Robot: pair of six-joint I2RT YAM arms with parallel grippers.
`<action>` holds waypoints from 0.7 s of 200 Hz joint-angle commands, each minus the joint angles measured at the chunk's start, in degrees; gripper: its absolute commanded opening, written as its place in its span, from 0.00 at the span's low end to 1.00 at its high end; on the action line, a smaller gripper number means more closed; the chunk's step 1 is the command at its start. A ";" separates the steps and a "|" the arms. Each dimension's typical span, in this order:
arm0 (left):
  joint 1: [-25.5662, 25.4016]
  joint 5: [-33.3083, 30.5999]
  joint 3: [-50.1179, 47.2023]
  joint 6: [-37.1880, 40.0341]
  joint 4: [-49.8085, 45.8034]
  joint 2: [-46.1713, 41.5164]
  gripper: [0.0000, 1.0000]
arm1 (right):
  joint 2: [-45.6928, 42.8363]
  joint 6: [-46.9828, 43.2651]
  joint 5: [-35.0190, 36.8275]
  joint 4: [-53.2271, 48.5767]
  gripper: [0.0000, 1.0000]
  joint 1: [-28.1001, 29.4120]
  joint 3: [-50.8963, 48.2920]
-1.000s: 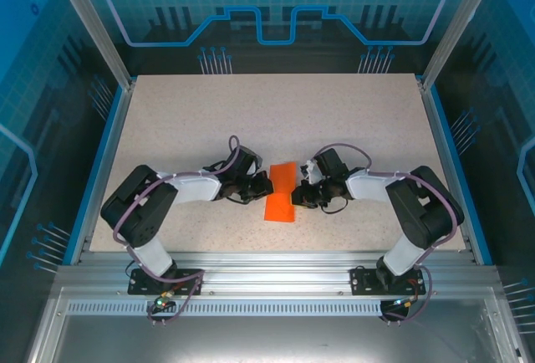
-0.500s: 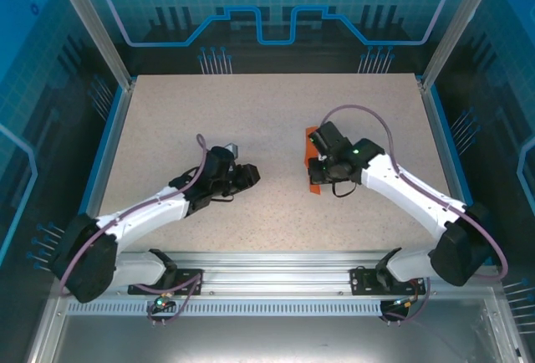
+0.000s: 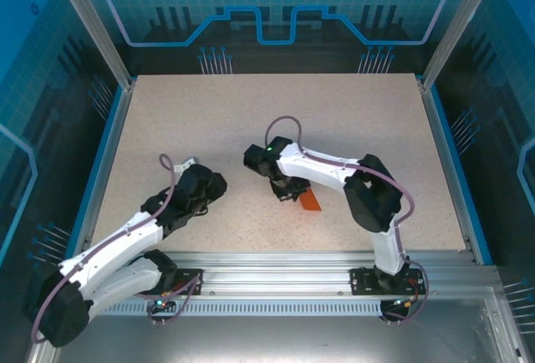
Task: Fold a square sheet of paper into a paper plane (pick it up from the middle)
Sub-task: Turn over the paper at the center of the table, then third fold the triangle at the center of the table.
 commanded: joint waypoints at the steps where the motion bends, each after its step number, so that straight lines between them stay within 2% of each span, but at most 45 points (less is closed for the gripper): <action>1: 0.78 -3.98 -1.89 -1.26 -5.07 -4.01 0.43 | 3.33 0.68 -7.61 2.36 0.19 0.76 4.52; 24: 0.81 -3.13 -2.65 -0.27 -6.11 -6.88 0.44 | 5.04 -0.80 -13.31 6.20 0.27 0.43 6.49; 40: 0.88 -0.91 -2.84 1.12 -5.45 -7.64 0.46 | 2.69 -1.68 -19.19 11.70 0.31 -0.49 4.20; 56: 0.89 4.03 -2.90 3.12 -2.86 -7.24 0.48 | -2.85 -2.00 -23.89 19.55 0.41 -2.03 -1.34; 77: 0.86 13.45 -2.84 5.67 3.37 -4.56 0.47 | -10.64 -2.51 -27.22 27.26 0.43 -6.27 -11.11; 89: 0.81 18.92 -2.63 6.31 7.84 -1.02 0.43 | -15.05 -2.62 -27.97 30.80 0.47 -9.63 -17.81; 105: 0.23 24.87 -0.97 6.78 12.89 5.68 0.37 | -20.68 -3.91 -32.75 36.78 0.50 -15.17 -26.74; 140: -5.18 27.95 10.39 10.07 15.69 23.76 0.22 | -27.50 -7.56 -41.40 43.54 0.56 -25.88 -39.38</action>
